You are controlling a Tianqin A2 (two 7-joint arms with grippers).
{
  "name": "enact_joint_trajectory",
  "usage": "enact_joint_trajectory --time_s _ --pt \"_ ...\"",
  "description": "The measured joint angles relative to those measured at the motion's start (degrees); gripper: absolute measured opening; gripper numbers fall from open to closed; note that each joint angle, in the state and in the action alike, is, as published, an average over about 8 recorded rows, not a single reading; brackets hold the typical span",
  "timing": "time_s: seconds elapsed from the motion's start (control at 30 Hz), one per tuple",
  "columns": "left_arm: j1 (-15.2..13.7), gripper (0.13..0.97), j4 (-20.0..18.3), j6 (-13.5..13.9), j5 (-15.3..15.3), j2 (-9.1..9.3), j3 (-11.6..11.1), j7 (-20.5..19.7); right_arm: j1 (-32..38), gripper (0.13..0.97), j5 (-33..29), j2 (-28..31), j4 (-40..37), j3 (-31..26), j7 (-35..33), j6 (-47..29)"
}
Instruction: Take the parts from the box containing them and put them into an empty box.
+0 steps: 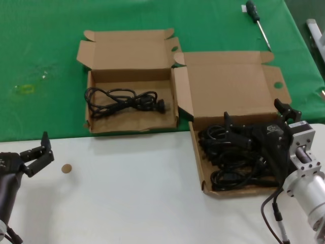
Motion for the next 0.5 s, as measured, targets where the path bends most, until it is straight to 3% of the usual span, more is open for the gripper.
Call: enact_joint_trajectory --time_s 0.5 --pt "0.0 0.966 0.0 0.0 0.0 0.0 0.0 0.0 0.0 0.966 0.0 0.0 0.0 0.0 0.0 0.0"
